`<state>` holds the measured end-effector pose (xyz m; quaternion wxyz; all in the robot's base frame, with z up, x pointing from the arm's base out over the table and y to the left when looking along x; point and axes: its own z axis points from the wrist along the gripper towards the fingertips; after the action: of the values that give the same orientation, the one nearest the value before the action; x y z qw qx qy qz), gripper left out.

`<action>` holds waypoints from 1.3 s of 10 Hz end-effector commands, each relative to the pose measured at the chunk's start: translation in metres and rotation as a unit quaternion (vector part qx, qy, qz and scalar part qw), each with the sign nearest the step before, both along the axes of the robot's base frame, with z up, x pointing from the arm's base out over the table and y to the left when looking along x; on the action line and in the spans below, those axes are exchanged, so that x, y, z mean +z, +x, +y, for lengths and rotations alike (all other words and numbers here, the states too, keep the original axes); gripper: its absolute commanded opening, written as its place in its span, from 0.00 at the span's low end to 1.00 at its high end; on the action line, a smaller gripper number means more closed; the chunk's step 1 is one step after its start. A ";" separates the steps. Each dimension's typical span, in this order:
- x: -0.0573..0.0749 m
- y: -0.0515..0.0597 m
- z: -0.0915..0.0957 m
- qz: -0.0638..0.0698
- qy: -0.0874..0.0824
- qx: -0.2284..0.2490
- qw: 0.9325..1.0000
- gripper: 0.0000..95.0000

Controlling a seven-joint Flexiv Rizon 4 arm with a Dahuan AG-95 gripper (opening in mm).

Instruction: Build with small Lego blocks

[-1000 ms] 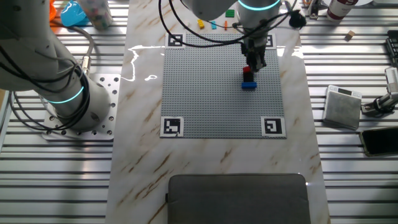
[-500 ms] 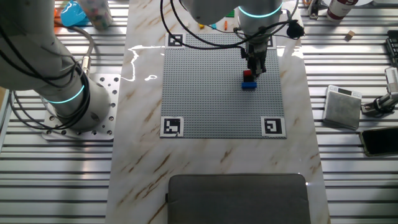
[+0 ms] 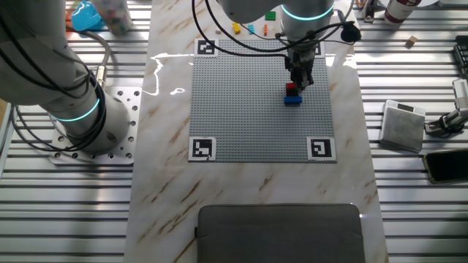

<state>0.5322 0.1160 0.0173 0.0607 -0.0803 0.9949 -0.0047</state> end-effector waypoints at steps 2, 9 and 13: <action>0.001 0.000 -0.002 0.000 -0.002 -0.019 1.000 0.00; -0.001 0.000 -0.004 0.000 0.002 -0.051 0.999 0.00; 0.000 0.000 -0.003 0.001 -0.004 -0.050 0.999 0.00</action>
<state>0.5326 0.1125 0.0167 0.0604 -0.0305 0.9976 -0.0123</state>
